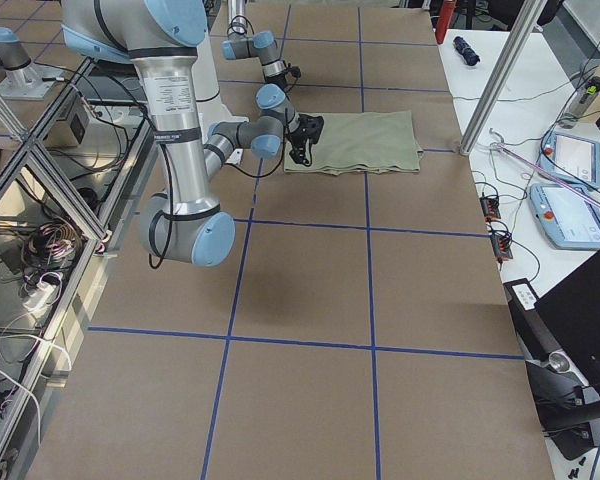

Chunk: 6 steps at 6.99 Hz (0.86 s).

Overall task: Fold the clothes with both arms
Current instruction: 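Grasp both near corners of the folded shirt with both grippers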

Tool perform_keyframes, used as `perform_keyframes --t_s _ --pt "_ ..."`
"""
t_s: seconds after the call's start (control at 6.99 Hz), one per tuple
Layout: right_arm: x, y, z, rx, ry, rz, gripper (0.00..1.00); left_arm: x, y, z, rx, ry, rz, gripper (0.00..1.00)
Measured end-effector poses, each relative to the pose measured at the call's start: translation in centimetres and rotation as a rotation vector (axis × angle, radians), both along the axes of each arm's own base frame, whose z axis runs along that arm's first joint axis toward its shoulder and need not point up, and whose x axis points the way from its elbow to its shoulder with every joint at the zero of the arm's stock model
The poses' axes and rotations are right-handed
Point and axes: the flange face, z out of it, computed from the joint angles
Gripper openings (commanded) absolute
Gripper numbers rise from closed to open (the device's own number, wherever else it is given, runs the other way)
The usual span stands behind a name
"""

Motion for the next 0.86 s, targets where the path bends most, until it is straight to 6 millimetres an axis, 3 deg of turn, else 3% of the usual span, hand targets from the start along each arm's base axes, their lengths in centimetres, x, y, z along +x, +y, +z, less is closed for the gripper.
perform_keyframes --t_s 0.43,0.86 --pt "-1.2 0.9 -0.4 -0.047 -0.011 0.035 0.82 -0.9 -0.4 -0.8 0.008 0.017 -0.01 0.0" --pt "-6.5 4.4 -3.4 -0.243 0.022 0.104 0.86 -1.2 -0.4 -1.4 0.01 0.027 -0.011 0.0"
